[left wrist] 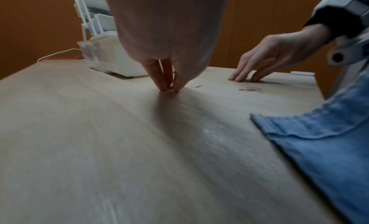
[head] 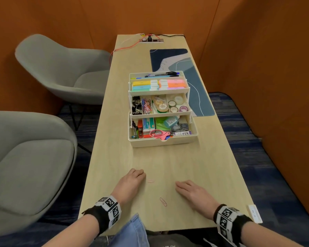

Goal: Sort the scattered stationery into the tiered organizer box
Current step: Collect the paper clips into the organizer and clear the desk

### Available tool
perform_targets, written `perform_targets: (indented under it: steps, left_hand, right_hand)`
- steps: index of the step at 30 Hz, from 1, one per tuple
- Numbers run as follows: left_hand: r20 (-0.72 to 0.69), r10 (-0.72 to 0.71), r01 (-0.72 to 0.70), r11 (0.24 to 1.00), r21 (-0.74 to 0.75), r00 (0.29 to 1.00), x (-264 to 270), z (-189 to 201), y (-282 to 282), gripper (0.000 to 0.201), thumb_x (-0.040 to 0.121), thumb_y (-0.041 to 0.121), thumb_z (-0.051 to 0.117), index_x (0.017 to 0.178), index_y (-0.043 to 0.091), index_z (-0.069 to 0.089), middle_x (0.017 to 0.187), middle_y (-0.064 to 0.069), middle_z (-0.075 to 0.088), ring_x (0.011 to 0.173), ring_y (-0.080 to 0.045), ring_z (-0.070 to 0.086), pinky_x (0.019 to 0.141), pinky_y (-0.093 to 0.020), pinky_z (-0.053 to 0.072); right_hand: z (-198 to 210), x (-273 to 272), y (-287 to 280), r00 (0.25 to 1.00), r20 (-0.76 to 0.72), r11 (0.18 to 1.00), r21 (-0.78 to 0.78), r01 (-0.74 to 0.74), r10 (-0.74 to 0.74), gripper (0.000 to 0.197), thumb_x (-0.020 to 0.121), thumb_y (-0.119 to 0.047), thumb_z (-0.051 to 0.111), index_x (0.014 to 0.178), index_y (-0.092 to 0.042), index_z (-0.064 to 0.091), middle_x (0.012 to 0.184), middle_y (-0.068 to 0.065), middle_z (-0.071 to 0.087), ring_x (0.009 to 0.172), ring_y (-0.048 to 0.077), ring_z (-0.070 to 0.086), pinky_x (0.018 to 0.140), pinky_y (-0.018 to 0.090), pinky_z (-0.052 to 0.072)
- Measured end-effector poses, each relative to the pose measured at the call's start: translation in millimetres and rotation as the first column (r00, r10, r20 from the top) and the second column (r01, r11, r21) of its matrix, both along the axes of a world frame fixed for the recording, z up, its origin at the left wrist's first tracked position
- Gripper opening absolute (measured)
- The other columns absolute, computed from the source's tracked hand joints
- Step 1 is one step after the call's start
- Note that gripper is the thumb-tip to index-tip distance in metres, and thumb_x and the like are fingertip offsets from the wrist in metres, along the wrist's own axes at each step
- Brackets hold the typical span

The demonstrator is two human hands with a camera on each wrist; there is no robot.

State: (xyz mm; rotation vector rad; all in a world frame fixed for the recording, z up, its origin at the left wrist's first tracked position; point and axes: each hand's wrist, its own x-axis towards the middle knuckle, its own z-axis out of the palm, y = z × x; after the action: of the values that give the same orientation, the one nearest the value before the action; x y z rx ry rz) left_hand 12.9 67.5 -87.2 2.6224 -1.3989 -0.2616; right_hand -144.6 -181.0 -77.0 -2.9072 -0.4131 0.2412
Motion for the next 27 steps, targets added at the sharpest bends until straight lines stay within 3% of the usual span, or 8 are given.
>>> perform_targets:
  steps: [2,4,6,9,16,19,22,27]
  left_hand:
    - [0.016,-0.016,0.015,0.999,0.035,1.0,3.8,0.8,-1.8,0.06,0.037,0.004,0.087,0.091,0.024,0.072,0.091,0.012,0.069,0.074,-0.006,0.062,0.053,-0.014,0.05]
    - [0.058,-0.027,0.023,0.998,0.066,0.998,8.3,1.9,-6.0,0.052,0.036,0.006,0.087,0.08,0.026,0.069,0.078,0.013,0.063,0.066,-0.006,0.058,0.048,-0.015,0.047]
    - [0.096,-0.04,0.031,0.995,0.09,0.995,11.3,2.8,-9.9,0.047,0.036,0.006,0.087,0.073,0.025,0.064,0.07,0.012,0.058,0.061,-0.007,0.055,0.044,-0.018,0.045]
    - [0.133,-0.052,0.037,0.993,0.113,0.99,13.4,5.3,-14.1,0.047,0.033,0.006,0.087,0.068,0.023,0.06,0.066,0.01,0.056,0.058,-0.01,0.055,0.04,-0.021,0.044]
    - [0.201,-0.076,0.039,0.982,0.185,0.977,7.7,15.1,-25.9,0.058,0.019,-0.001,0.084,0.069,0.015,0.061,0.066,0.001,0.055,0.054,-0.016,0.052,0.036,-0.023,0.039]
    - [0.233,-0.106,0.056,0.976,0.21,0.967,11.0,19.9,-29.2,0.057,0.02,-0.006,0.082,0.07,0.012,0.06,0.063,-0.002,0.054,0.05,-0.017,0.05,0.034,-0.023,0.036]
    - [0.217,-0.126,0.075,0.971,0.228,0.968,12.5,21.0,-31.2,0.067,0.024,-0.008,0.08,0.077,0.011,0.044,0.062,-0.003,0.052,0.048,-0.018,0.048,0.033,-0.024,0.033]
    - [0.202,-0.135,0.085,0.967,0.238,0.97,17.9,18.8,-37.4,0.074,0.025,-0.007,0.082,0.08,0.013,0.036,0.064,-0.003,0.052,0.049,-0.018,0.048,0.032,-0.024,0.034]
  right_hand:
    - [-1.2,-7.3,-1.6,0.999,0.039,0.999,-0.037,0.029,-0.028,0.041,0.061,-0.008,0.068,0.1,-0.023,0.065,0.104,-0.009,0.063,0.089,0.007,0.053,0.061,0.015,0.052]
    - [-3.2,-5.8,-0.2,0.998,0.054,0.993,-0.107,0.048,-0.042,0.027,0.069,-0.011,0.049,0.09,-0.024,0.062,0.09,-0.009,0.059,0.081,0.009,0.049,0.056,0.017,0.049]
    - [-1.6,-1.1,3.8,0.997,0.068,0.987,-0.156,0.033,-0.023,0.022,0.065,-0.009,0.064,0.082,-0.022,0.059,0.083,-0.007,0.056,0.075,0.011,0.051,0.054,0.02,0.047]
    - [3.1,3.8,10.7,0.996,0.088,0.979,-0.205,-0.003,0.022,0.038,0.051,-0.008,0.08,0.078,-0.018,0.055,0.078,-0.003,0.055,0.068,0.014,0.05,0.052,0.023,0.046]
    - [8.3,10.2,20.5,0.989,0.145,0.96,-0.28,0.008,0.034,0.039,0.047,-0.001,0.059,0.08,-0.015,0.043,0.069,0.0,0.054,0.059,0.015,0.048,0.049,0.023,0.044]
    - [9.8,12.6,21.3,0.993,0.109,0.957,-0.289,-0.012,0.045,0.046,0.041,-0.001,0.071,0.079,-0.015,0.048,0.069,0.001,0.054,0.056,0.015,0.049,0.047,0.024,0.041]
    - [13.4,14.1,23.2,0.996,0.083,0.962,-0.274,0.011,0.012,0.051,0.037,-0.003,0.075,0.076,-0.015,0.044,0.066,-0.001,0.053,0.054,0.014,0.047,0.045,0.023,0.038]
    - [18.7,19.4,26.6,0.994,0.106,0.954,-0.295,0.044,-0.013,0.029,0.045,0.001,0.056,0.067,-0.017,0.053,0.064,0.0,0.053,0.049,0.013,0.047,0.04,0.022,0.037]
